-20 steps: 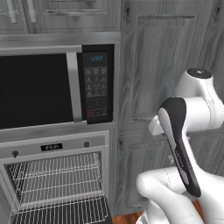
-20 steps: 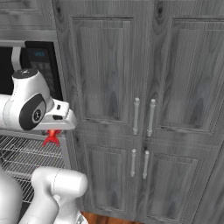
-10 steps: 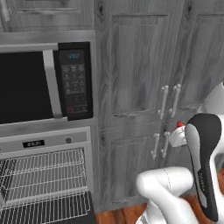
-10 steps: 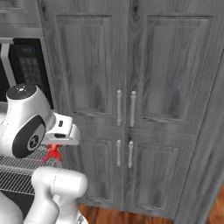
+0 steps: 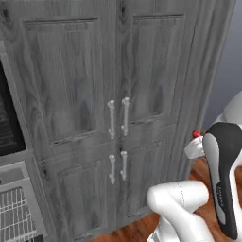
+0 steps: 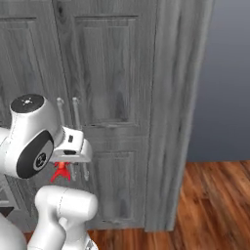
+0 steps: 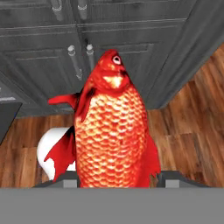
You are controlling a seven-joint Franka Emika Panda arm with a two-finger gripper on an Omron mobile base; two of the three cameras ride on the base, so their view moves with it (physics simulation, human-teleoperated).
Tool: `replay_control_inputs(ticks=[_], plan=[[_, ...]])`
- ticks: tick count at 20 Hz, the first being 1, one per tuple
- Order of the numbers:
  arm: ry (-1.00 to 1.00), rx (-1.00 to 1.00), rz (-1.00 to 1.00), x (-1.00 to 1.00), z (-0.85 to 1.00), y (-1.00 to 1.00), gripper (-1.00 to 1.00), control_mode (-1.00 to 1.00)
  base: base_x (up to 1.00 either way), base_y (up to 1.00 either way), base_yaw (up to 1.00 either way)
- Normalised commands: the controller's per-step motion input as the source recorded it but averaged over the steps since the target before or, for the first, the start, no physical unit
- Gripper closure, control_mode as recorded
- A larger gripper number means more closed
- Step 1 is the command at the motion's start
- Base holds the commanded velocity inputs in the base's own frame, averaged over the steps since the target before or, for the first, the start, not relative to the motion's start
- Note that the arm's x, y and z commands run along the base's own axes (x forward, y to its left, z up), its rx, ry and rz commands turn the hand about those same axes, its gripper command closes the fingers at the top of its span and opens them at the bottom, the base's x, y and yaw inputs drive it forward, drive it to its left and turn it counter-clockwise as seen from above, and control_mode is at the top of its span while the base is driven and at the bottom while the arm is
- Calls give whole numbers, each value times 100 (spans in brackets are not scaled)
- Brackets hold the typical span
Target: Take the fish from the oven and place it on the plate on the counter.
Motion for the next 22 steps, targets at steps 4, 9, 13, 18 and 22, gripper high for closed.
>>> replay_control_inputs(ticks=[4, 9, 13, 18, 22], plan=[[0, 0, 0, 0, 0, 0, 100, 100, 26, -51, -49], [0, 0, 0, 0, 0, 0, 100, 100, 47, -5, -72], [0, 0, 0, 0, 0, 0, 100, 100, 48, 12, -80], [0, 0, 0, 0, 0, 0, 100, 100, 12, 20, -87], [0, 0, 0, 0, 0, 0, 100, 100, 0, 13, -91]])
